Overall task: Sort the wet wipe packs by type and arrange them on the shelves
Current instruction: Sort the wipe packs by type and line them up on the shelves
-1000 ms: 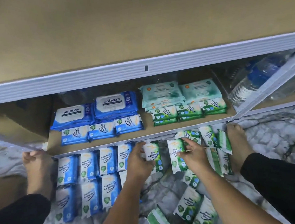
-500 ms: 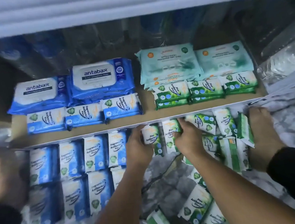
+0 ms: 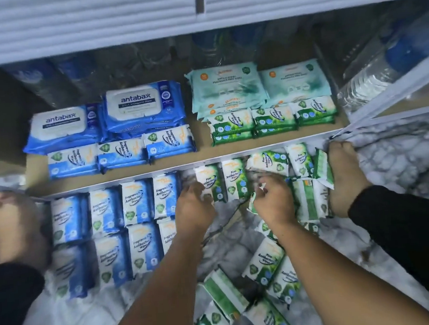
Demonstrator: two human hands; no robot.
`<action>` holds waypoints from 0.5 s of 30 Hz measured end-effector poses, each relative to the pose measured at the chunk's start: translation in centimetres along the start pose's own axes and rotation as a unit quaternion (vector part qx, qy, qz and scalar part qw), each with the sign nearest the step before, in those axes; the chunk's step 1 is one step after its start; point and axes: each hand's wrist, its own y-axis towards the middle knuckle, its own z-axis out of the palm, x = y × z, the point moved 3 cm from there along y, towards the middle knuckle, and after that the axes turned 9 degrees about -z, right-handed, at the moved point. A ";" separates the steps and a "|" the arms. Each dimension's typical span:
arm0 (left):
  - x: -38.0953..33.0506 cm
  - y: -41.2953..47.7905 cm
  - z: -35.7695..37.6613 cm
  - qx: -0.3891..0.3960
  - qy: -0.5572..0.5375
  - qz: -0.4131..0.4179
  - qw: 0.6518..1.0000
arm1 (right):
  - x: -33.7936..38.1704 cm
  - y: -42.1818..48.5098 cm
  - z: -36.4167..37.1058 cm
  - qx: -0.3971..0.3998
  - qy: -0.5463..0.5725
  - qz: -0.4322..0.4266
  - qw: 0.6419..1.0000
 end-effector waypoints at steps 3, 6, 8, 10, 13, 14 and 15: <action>0.7 -4.4 -0.6 0.040 -0.008 -0.024 0.999 | -0.4 -4.0 -2.0 0.008 -0.015 -0.019 1.000; 2.7 -8.4 0.3 0.063 0.024 -0.047 0.997 | -0.7 -8.0 -3.3 0.029 0.011 -0.007 0.999; 4.4 -11.1 1.2 0.079 0.048 -0.089 0.992 | -1.3 -11.0 -3.9 0.052 0.045 0.039 0.997; 6.8 -14.1 2.3 0.081 0.008 -0.159 0.984 | -2.0 -14.6 -4.2 0.074 0.062 0.087 0.992; 10.9 -18.8 3.6 0.082 -0.050 -0.239 0.966 | -3.3 -20.2 -3.9 0.100 0.063 0.138 0.983; 12.2 -20.0 4.0 0.089 -0.061 -0.255 0.961 | -3.8 -21.8 -3.6 0.117 0.056 0.149 0.980; 13.3 -21.0 4.3 0.091 -0.063 -0.269 0.957 | -4.2 -23.2 -3.4 0.143 0.040 0.158 0.976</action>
